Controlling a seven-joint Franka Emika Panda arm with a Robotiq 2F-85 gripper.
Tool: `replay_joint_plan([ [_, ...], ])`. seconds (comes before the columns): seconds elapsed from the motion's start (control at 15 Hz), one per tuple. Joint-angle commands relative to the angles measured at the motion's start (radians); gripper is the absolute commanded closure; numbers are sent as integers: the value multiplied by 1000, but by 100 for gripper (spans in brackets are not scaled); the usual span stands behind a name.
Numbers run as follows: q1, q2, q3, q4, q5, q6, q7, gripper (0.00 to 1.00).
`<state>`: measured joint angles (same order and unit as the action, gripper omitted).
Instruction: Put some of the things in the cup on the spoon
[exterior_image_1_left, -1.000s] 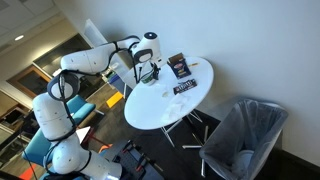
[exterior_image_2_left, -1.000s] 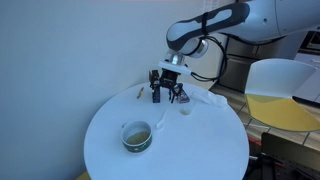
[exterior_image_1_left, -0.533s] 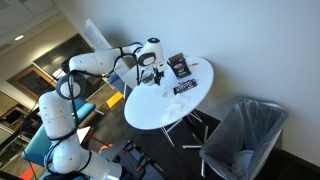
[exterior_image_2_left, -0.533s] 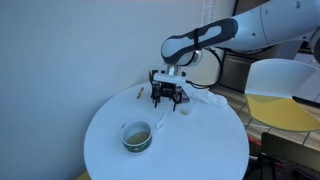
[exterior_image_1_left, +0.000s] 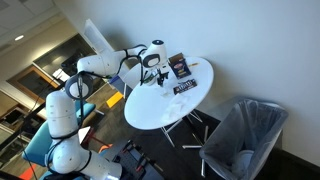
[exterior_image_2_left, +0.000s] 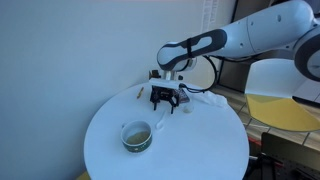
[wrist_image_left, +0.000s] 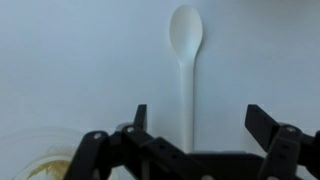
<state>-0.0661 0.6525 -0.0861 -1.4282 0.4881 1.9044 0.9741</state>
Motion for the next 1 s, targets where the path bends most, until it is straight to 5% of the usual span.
replay_joint_plan([
  [0.0, -20, 40, 20, 71, 10, -35, 49, 0],
  [0.93, -38, -23, 55, 87, 42, -69, 29, 0],
])
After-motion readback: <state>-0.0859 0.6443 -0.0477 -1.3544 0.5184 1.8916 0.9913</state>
